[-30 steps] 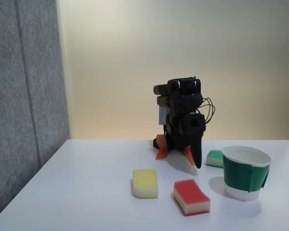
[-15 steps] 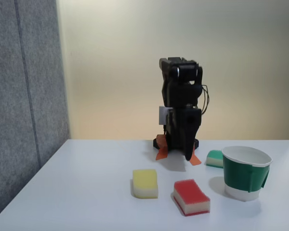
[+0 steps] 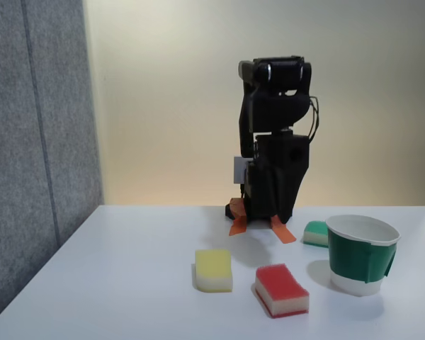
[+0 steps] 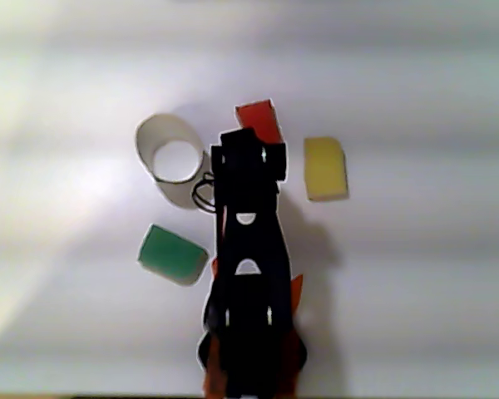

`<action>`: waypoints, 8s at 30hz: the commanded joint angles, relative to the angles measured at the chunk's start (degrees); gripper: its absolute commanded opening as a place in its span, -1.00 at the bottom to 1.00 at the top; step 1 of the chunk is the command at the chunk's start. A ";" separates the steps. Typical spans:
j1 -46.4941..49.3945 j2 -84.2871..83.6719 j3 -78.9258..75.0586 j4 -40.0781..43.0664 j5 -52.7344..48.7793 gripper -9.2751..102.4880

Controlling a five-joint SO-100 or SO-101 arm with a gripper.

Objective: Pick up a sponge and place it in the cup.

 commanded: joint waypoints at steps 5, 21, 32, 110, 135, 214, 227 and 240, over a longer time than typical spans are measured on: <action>0.26 -5.80 -12.83 4.13 -11.25 -0.83; -5.98 -9.93 -18.81 3.25 -36.83 -0.84; -1.49 -18.11 -27.69 3.08 -48.60 -0.84; -0.97 -41.22 -40.17 8.70 -67.15 -0.24; -1.32 -32.78 -26.37 2.29 -61.00 -0.24; -0.97 -32.17 -58.45 18.28 -49.39 -0.84; -13.71 -23.64 -50.27 17.84 -31.03 -0.83; -21.36 -16.70 -36.83 12.92 -23.82 -0.83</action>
